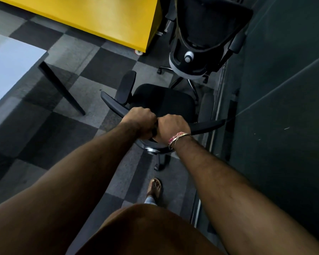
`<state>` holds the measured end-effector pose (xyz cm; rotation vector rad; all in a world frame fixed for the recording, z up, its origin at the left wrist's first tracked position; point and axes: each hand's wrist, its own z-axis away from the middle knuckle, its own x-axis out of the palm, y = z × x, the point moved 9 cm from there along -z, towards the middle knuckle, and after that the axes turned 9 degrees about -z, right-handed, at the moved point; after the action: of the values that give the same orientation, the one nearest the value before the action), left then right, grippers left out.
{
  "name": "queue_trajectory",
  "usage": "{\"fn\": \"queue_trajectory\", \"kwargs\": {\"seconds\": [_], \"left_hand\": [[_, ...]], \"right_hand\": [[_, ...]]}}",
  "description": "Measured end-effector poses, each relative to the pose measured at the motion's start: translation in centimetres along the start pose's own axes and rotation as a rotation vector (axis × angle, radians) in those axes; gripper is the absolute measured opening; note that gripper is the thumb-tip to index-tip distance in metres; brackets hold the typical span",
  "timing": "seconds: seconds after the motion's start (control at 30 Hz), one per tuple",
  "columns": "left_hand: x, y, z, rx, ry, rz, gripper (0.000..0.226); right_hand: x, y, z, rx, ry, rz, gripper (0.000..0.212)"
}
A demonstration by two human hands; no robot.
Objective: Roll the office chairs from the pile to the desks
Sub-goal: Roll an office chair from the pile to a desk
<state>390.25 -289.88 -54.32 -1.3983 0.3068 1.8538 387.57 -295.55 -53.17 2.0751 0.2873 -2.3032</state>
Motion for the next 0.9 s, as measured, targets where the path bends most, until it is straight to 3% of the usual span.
{"fn": "queue_trajectory", "kwargs": {"seconds": [0.4,0.9], "left_hand": [[4.6,0.6,12.3,-0.117,0.006,0.063,0.025],[9.0,-1.8,23.7,-0.372,-0.084,0.172,0.022]], "right_hand": [[2.8,-9.4,6.8,-0.076,0.009,0.012,0.030],[3.6,-20.5,10.3,-0.381,-0.043,0.058,0.032]]}}
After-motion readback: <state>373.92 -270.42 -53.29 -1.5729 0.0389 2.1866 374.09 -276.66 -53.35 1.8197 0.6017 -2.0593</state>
